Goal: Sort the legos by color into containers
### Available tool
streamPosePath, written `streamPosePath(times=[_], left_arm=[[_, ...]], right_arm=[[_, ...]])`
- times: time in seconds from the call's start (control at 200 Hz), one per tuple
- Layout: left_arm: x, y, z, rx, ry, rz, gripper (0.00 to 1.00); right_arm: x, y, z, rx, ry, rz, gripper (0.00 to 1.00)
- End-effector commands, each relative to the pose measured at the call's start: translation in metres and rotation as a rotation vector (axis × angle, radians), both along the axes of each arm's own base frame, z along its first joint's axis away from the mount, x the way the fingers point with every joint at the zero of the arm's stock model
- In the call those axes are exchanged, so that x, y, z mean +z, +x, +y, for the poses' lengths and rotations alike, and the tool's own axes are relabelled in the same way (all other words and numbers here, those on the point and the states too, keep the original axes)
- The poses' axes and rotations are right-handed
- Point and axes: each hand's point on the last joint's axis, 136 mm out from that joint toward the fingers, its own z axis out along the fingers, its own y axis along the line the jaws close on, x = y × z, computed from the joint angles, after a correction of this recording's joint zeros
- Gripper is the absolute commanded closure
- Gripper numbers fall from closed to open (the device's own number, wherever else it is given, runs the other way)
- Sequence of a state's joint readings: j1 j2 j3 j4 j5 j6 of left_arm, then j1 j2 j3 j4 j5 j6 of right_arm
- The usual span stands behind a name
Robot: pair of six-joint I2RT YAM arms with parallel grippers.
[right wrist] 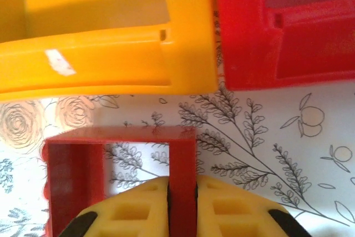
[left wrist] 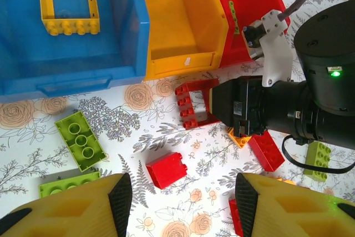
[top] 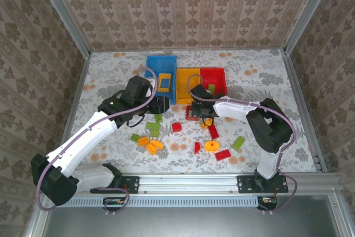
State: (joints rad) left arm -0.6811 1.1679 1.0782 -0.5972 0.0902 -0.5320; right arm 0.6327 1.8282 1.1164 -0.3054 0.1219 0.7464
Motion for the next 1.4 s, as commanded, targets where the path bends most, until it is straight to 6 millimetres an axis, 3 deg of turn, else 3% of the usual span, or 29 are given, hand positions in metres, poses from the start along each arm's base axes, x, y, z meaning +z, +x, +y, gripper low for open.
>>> streamPosePath(times=[0.0, 0.16, 0.27, 0.515, 0.635, 0.745, 0.87, 1.055, 1.21, 1.3, 1.39], left_arm=[[-0.01, -0.001, 0.001, 0.016, 0.007, 0.025, 0.46], [-0.003, 0.002, -0.001, 0.04, -0.022, 0.0, 0.47], [0.004, 0.004, 0.002, 0.061, -0.031, -0.027, 0.47], [0.009, 0.003, 0.009, 0.08, -0.012, -0.034, 0.48], [-0.003, -0.002, 0.022, 0.114, 0.04, 0.006, 0.47], [-0.021, -0.012, 0.034, 0.142, 0.096, 0.071, 0.48], [-0.044, -0.022, 0.049, 0.184, 0.128, 0.155, 0.47], [-0.07, -0.037, 0.067, 0.24, 0.142, 0.268, 0.47], [-0.096, -0.067, 0.094, 0.326, 0.24, 0.418, 0.44], [-0.11, -0.086, 0.105, 0.399, 0.242, 0.506, 0.4], [-0.122, -0.098, 0.109, 0.488, 0.194, 0.589, 0.38]], right_arm=[[0.021, 0.0, -0.002, -0.017, -0.03, -0.012, 0.99], [0.08, 0.004, -0.005, -0.017, -0.077, -0.114, 1.0], [0.098, 0.018, -0.003, 0.001, -0.129, -0.136, 1.0], [0.08, 0.072, 0.006, -0.02, -0.167, -0.086, 1.0], [0.068, 0.085, 0.01, -0.014, -0.183, -0.061, 1.0], [0.063, 0.088, 0.014, -0.002, -0.176, -0.047, 0.87], [0.07, 0.089, 0.019, 0.008, -0.151, -0.059, 0.73], [0.105, 0.082, 0.021, 0.016, -0.122, -0.113, 0.6], [0.14, 0.06, 0.019, 0.064, -0.103, -0.193, 0.54], [0.15, 0.034, 0.036, 0.208, -0.038, -0.263, 0.5], [0.151, -0.001, 0.069, 0.424, 0.099, -0.306, 0.42]])
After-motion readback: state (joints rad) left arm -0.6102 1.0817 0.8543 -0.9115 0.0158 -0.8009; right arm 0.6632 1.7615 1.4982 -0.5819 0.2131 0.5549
